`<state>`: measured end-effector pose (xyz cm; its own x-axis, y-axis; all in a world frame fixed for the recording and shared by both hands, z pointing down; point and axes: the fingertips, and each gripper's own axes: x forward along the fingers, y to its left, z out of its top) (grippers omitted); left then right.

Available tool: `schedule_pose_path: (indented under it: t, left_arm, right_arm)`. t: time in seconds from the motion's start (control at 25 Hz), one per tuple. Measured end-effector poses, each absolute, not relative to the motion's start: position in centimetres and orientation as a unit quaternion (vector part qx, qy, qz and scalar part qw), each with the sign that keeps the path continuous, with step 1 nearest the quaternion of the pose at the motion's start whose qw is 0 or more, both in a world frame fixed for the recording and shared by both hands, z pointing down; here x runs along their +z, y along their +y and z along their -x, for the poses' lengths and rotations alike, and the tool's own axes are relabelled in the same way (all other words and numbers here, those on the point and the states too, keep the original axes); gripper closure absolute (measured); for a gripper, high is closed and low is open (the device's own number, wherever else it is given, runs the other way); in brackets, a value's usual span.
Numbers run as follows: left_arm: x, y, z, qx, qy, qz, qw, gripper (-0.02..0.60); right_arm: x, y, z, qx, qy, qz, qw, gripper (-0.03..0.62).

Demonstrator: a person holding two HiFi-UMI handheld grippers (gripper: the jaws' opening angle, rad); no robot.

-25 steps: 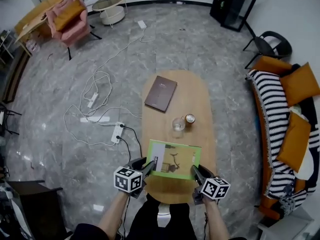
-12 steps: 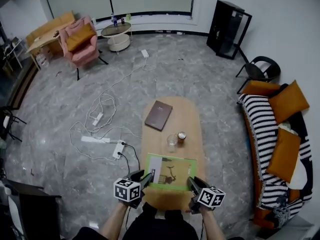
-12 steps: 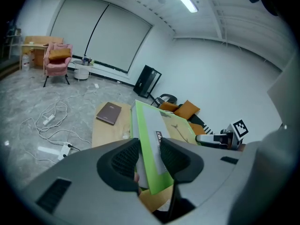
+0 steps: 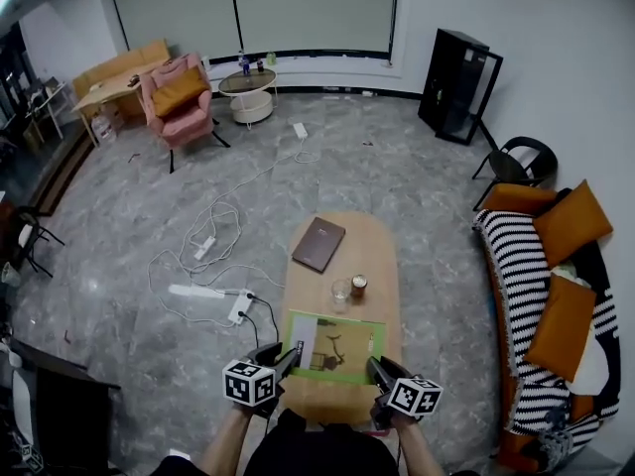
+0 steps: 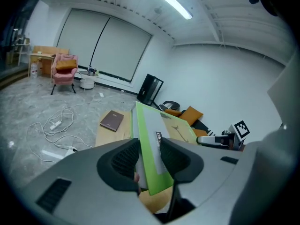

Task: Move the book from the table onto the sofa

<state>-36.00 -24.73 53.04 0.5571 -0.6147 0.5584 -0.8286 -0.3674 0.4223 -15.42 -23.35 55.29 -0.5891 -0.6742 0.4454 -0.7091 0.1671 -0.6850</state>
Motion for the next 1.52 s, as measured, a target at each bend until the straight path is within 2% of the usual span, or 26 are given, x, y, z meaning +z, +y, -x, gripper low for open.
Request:
schedule_pose_path:
  t: [0.32,0.52,0.72,1.12,1.52]
  left_arm:
    - [53.0,-23.7,33.7,0.159,-0.403,-0.833,0.344,0.428]
    - [53.1,-23.3,29.9,0.183,-0.319,-0.869,0.332,0.428]
    - [52.9,-21.9,27.4,0.212,-0.211,-0.904,0.306,0.428]
    - [54.6,-11.3,20.1,0.272,-0.003,-0.925,0.267,0.428]
    - [55.3,1.2,10.3,0.298,0.149,-0.918,0.215,0.429]
  right_arm:
    - [54.9,-21.0,13.1,0.451,-0.745,-0.493,-0.004,0.461]
    - [54.6,-17.0,10.1,0.447,-0.692,-0.565,-0.046,0.462]
    - [54.5,-10.7,9.8,0.438,-0.619,-0.644,-0.099,0.462]
    - [55.5,6.3,8.6,0.405,-0.451,-0.770,-0.197,0.464]
    - [55.5,21.5,4.6,0.355,-0.332,-0.839,-0.245,0.467]
